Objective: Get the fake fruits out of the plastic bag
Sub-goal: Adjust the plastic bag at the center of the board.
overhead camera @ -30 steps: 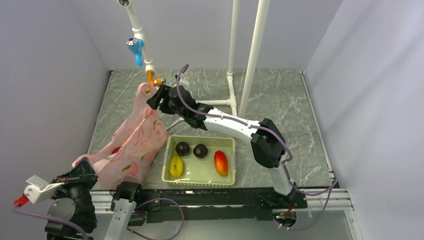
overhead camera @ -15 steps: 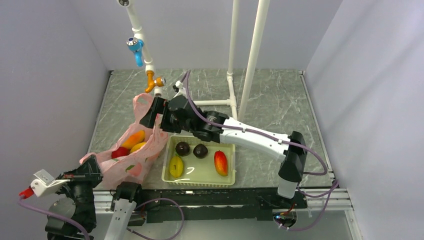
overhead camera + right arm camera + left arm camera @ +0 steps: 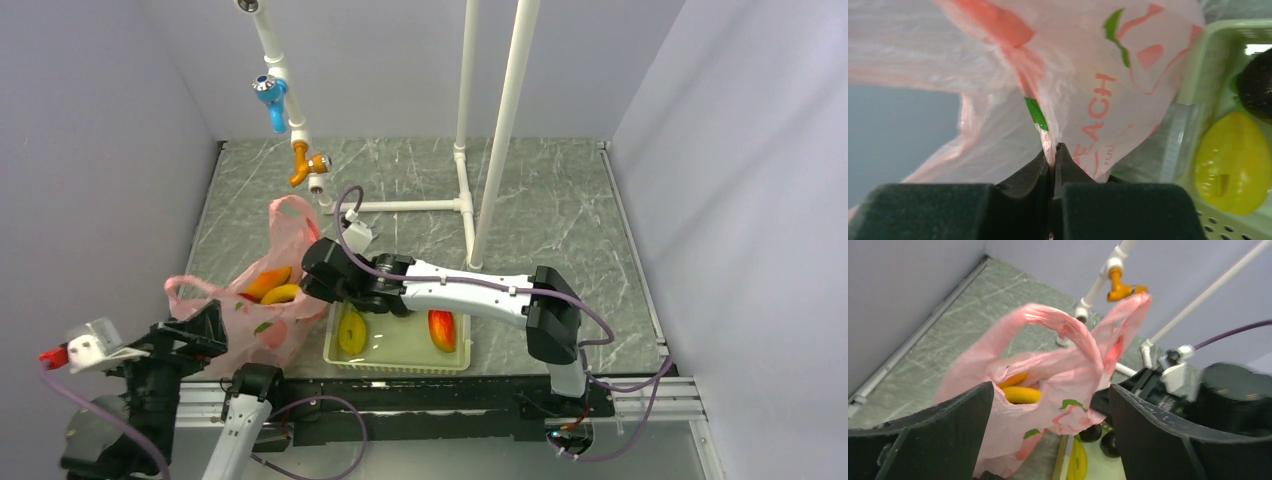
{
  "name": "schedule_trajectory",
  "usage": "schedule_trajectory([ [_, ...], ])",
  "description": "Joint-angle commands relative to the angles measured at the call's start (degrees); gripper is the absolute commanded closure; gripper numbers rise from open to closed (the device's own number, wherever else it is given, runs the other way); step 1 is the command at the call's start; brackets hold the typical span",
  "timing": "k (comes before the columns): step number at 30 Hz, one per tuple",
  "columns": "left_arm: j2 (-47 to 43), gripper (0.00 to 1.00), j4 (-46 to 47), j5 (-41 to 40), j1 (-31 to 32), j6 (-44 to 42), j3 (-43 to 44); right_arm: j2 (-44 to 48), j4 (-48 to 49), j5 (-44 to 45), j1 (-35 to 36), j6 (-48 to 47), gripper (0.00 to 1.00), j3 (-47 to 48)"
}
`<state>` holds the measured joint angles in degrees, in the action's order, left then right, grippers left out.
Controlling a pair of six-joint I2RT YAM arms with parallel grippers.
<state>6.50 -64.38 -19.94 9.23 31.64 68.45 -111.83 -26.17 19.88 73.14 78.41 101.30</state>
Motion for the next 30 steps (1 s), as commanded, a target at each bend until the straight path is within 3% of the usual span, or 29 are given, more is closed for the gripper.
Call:
schedule_trajectory([
  [1,7.3,0.04,-3.8,3.9,0.1,-13.5,14.1,5.3,12.9,1.2,-0.4,-4.8,1.00,-8.2],
  [7,22.6,0.02,-7.9,10.3,1.5,-21.7,36.0,6.3,22.1,-2.4,-0.5,-14.3,1.00,-12.9],
  [10,31.7,0.01,-10.5,10.1,1.8,-24.8,41.4,7.1,23.9,-2.9,-0.5,-16.2,1.00,-14.0],
  [16,38.8,0.01,-2.3,2.2,3.2,-29.5,32.1,9.3,25.2,-2.5,-0.8,-17.9,1.00,-15.3],
  [20,40.2,0.01,4.8,12.8,3.2,-36.9,27.2,9.6,23.5,-4.0,-1.2,-21.5,1.00,-13.5],
  [24,44.6,0.00,1.8,21.1,3.2,-42.3,26.6,9.9,24.6,-8.1,-1.6,-26.6,1.00,-13.5],
  [30,48.9,0.01,2.2,12.7,3.1,-44.0,20.1,10.5,25.9,-11.5,-2.0,-30.3,1.00,-13.6],
])
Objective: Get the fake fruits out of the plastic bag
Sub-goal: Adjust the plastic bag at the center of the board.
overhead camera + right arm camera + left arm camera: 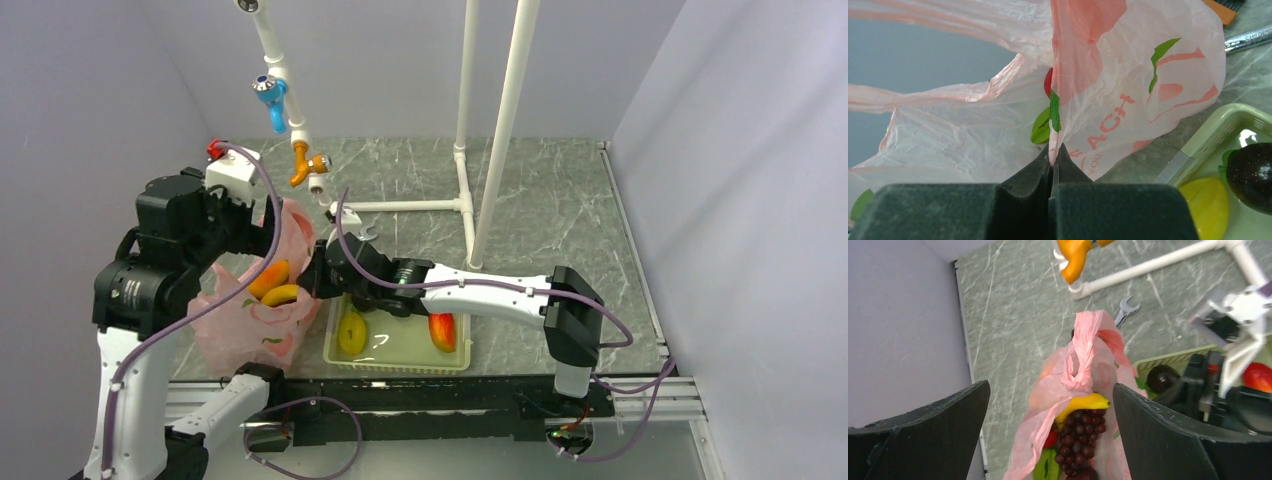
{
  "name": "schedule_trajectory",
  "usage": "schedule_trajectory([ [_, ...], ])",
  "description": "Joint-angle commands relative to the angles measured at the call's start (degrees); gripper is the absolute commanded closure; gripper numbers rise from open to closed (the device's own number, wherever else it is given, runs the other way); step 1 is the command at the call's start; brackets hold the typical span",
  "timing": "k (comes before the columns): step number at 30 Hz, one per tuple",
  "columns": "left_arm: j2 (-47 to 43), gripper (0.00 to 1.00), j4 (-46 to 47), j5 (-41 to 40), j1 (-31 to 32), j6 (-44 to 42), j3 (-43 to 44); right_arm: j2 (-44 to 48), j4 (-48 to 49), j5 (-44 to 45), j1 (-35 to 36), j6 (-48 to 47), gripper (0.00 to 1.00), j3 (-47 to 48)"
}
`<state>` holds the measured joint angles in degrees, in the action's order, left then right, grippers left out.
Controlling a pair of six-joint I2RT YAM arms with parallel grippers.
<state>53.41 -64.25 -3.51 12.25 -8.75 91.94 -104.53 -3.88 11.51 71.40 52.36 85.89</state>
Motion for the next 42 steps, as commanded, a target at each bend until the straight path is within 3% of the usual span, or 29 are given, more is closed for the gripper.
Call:
schedule_trajectory([
  [1,2.7,0.01,2.9,-5.1,-0.1,-4.0,-4.7,3.3,4.4,-3.9,-0.3,-4.8,1.00,1.4],
  [4,5.1,0.01,5.1,-5.7,-0.7,-4.9,-6.3,3.8,6.0,-4.8,-0.4,-5.6,1.00,0.5],
  [7,6.4,0.01,8.2,-1.1,-1.9,-5.6,-7.7,3.2,4.7,-5.2,-0.5,-6.5,1.00,1.5],
  [8,6.8,0.06,9.3,-2.2,-2.3,-5.3,-8.1,3.1,4.3,-5.4,-0.5,-6.9,1.00,1.8],
  [10,7.4,0.48,12.5,-9.6,-3.3,-4.0,-8.6,3.6,4.1,-5.3,-0.5,-7.9,1.00,1.0],
  [12,7.0,0.65,16.6,-13.9,-4.7,-4.8,-9.3,4.9,5.9,-5.4,-0.4,-10.1,1.00,-2.0],
  [14,6.3,0.98,20.3,-16.2,-5.4,-5.7,-8.9,5.6,7.0,-4.6,-0.2,-13.1,1.00,-4.7],
  [21,1.0,1.00,30.7,-9.3,-6.4,-8.3,-10.9,1.6,6.1,-5.2,0.1,-26.2,0.89,-5.3],
  [27,3.7,1.00,29.2,-10.4,-6.5,-12.4,-8.7,-4.5,4.6,-10.3,-0.1,-28.0,0.89,-1.5],
  [32,3.9,1.00,30.6,-17.2,-6.4,-15.9,-7.8,-9.5,10.4,-18.7,-0.6,-28.1,0.92,1.9],
  [35,5.0,1.00,30.7,-25.1,-6.4,-18.8,-5.4,-15.1,13.2,-29.4,-1.9,-24.5,0.93,8.9],
  [39,6.2,1.00,33.5,-35.8,-6.5,-25.7,-3.4,-21.8,9.7,-32.4,-0.6,-24.2,0.94,21.9],
  [42,6.8,1.00,33.8,-36.0,-6.5,-27.2,-0.8,-24.4,10.2,-34.3,-0.4,-21.8,0.94,27.4],
])
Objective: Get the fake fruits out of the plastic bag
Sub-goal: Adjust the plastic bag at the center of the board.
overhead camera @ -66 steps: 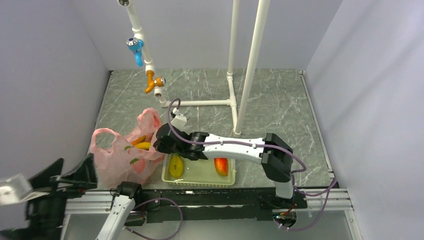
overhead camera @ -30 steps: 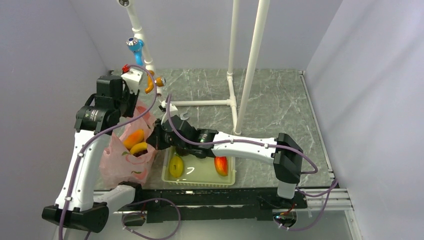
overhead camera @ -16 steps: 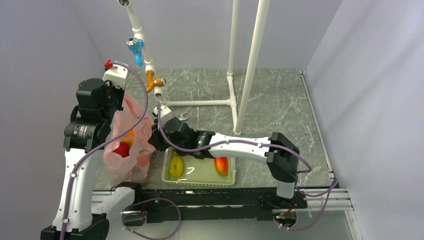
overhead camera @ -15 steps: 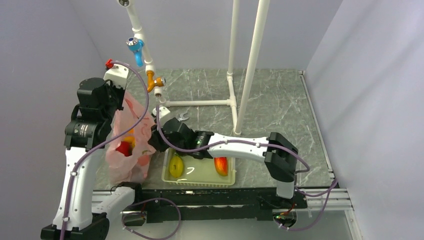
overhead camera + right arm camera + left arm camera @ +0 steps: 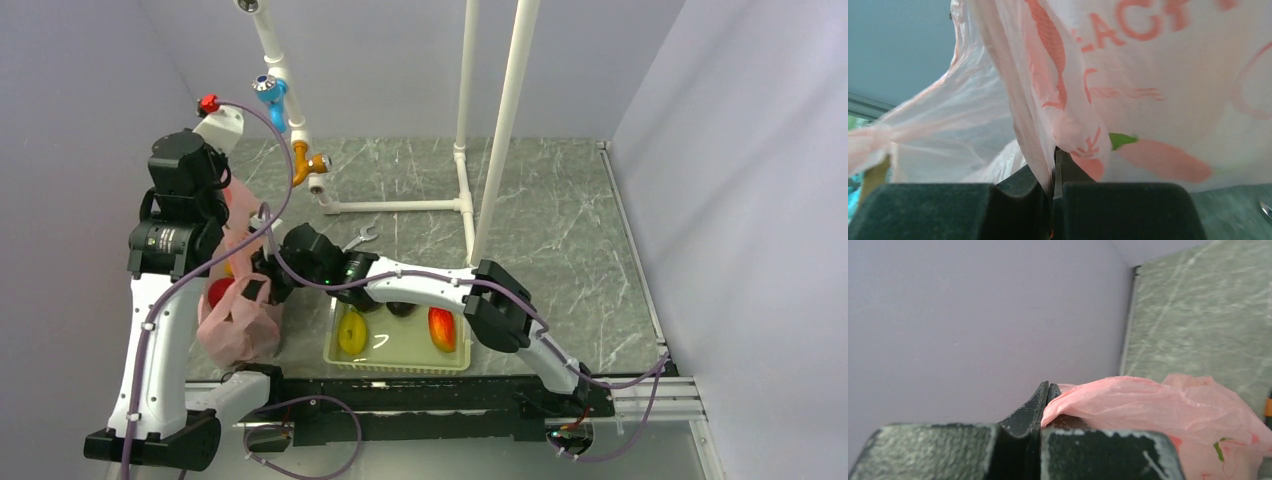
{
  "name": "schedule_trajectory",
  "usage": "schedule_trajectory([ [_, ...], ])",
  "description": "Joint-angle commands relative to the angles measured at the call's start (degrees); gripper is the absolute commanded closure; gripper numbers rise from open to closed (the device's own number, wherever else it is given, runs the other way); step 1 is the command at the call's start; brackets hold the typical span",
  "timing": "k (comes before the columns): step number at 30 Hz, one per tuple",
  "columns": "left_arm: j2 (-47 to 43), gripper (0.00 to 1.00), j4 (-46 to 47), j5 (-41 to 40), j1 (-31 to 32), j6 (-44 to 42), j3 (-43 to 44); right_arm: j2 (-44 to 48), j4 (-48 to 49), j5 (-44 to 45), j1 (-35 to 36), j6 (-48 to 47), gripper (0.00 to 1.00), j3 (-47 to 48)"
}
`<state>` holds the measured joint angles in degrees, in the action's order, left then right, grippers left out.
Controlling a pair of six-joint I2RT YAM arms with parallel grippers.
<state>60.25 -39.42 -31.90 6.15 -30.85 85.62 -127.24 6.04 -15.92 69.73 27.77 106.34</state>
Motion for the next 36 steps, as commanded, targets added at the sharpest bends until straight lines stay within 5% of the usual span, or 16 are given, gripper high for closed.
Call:
schedule_trajectory([
  [1,0.1,1.00,8.2,-5.7,-0.4,-4.9,6.2,-1.5,1.9,-7.3,1.0,3.9,0.95,6.5],
  [10,3.6,1.00,-1.2,18.9,3.8,3.6,-1.3,8.2,17.7,-6.5,-3.0,13.2,0.94,-21.2],
  [18,1.5,1.00,3.2,27.5,6.6,16.4,-13.9,17.7,8.8,4.6,-3.4,5.6,0.86,-37.9],
  [22,1.2,0.59,0.0,28.5,6.6,21.5,-12.0,21.5,6.5,7.0,-2.4,3.4,0.62,-39.8],
  [25,-1.0,0.06,-5.4,26.9,6.6,27.3,-9.5,23.4,3.9,7.4,-2.1,2.1,0.47,-39.1],
  [36,-28.7,0.03,-15.8,33.8,6.6,48.8,-18.0,30.3,3.4,7.5,-1.6,-6.4,0.19,-41.7],
])
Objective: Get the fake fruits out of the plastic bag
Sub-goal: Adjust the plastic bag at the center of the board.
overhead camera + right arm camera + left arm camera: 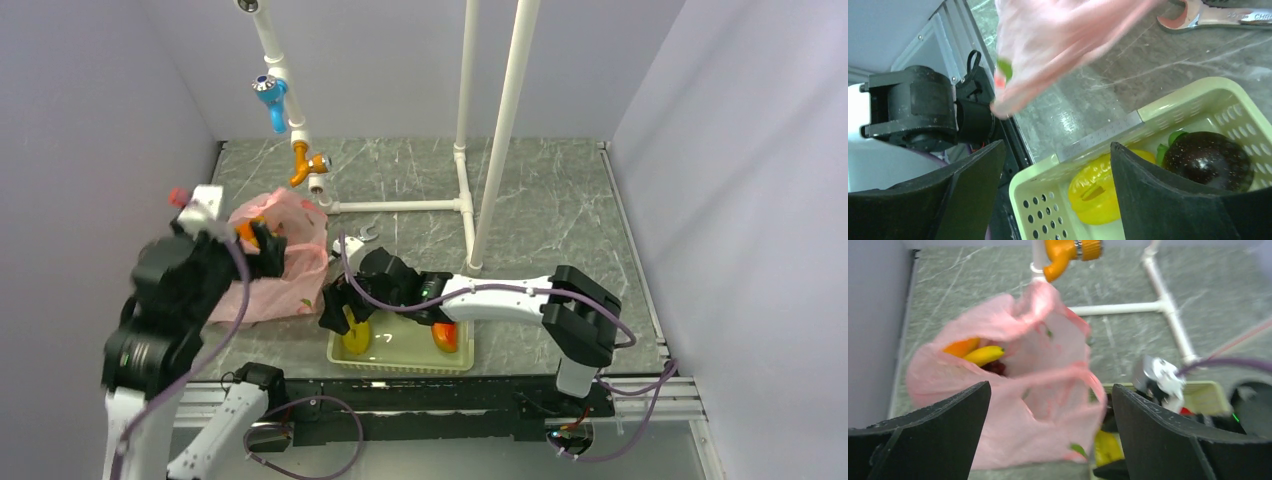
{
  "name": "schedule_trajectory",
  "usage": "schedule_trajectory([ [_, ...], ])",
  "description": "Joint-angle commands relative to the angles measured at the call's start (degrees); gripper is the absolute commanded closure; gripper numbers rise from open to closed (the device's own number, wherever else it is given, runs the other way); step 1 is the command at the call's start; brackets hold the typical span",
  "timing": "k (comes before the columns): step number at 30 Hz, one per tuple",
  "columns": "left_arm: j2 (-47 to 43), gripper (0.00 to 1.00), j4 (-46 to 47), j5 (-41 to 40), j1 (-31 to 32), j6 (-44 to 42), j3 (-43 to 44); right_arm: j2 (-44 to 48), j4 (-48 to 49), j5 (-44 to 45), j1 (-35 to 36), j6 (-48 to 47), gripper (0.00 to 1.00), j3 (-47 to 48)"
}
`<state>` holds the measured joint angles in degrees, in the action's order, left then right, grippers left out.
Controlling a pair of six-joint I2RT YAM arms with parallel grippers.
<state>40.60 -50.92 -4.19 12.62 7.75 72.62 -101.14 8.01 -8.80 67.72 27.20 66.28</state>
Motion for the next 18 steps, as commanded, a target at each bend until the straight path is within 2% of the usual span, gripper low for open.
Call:
schedule_trajectory([
  [1,-12.1,0.04,-3.7,8.7,0.1,10.9,-7.5,5.0,1.6,0.2,0.4,-6.6,0.18,-2.0],
  [4,-18.0,0.12,-3.0,9.7,0.1,14.7,-14.1,7.8,2.2,0.1,-0.1,-7.7,0.14,-3.6],
  [6,-19.2,0.30,-2.8,7.2,0.1,20.1,-17.5,9.1,2.7,-0.7,-1.1,-7.0,0.14,-4.2],
  [7,-19.4,0.31,-1.6,7.2,0.1,23.0,-18.9,9.6,2.7,-1.1,-1.7,-6.4,0.14,-4.5],
  [11,-19.9,0.10,6.7,8.3,0.1,26.0,-23.7,11.3,3.7,-2.3,-4.7,-4.5,0.14,-6.3],
  [14,-17.0,0.08,13.8,8.9,0.1,17.9,-25.1,11.8,3.8,-3.1,-6.8,-3.4,0.14,-7.6],
  [18,-9.4,0.10,14.0,1.9,0.1,9.2,-21.8,13.4,4.7,-4.0,-8.6,-2.5,0.14,-9.3],
])
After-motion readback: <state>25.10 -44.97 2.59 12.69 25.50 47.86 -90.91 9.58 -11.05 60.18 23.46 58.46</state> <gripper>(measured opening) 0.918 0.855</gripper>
